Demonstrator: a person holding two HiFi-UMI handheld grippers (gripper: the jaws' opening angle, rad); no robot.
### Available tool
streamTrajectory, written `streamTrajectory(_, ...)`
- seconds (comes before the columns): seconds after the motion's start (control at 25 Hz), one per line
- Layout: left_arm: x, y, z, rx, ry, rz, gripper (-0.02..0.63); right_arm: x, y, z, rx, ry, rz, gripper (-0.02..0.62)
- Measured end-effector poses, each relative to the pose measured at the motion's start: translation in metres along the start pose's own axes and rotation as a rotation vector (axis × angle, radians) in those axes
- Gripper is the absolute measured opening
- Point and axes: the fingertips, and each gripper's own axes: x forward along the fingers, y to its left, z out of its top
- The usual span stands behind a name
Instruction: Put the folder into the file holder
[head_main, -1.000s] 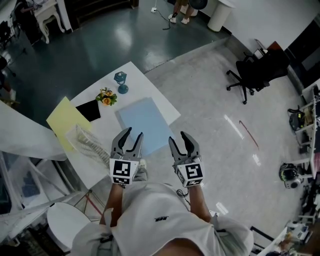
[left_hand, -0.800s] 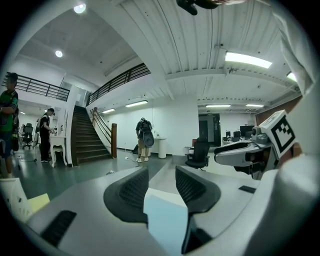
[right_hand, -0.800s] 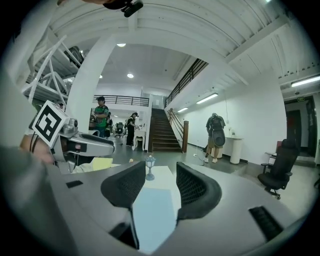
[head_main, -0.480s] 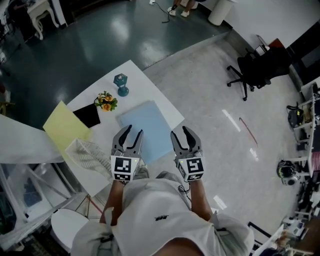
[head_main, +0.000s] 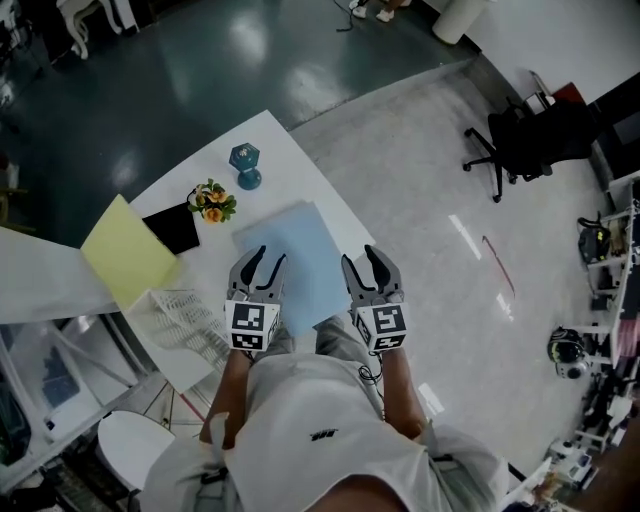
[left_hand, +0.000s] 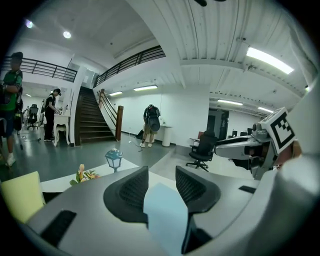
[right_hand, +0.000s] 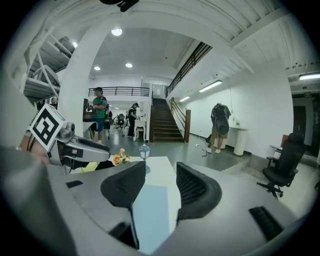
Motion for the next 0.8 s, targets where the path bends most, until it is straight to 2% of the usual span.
streamTrajectory(0.36, 0.037, 0.019, -0.037, -0.060, 0.101, 0.117, 0.187, 0.060, -0.025, -0.030, -0.008, 0.098, 0.129, 0.195)
streamTrajectory(0.8, 0.062, 0.047, -0.083, -0.162, 0.203, 0.274, 0.210, 0.119, -0.029, -0.066, -0.010, 0.235, 0.320, 0.195)
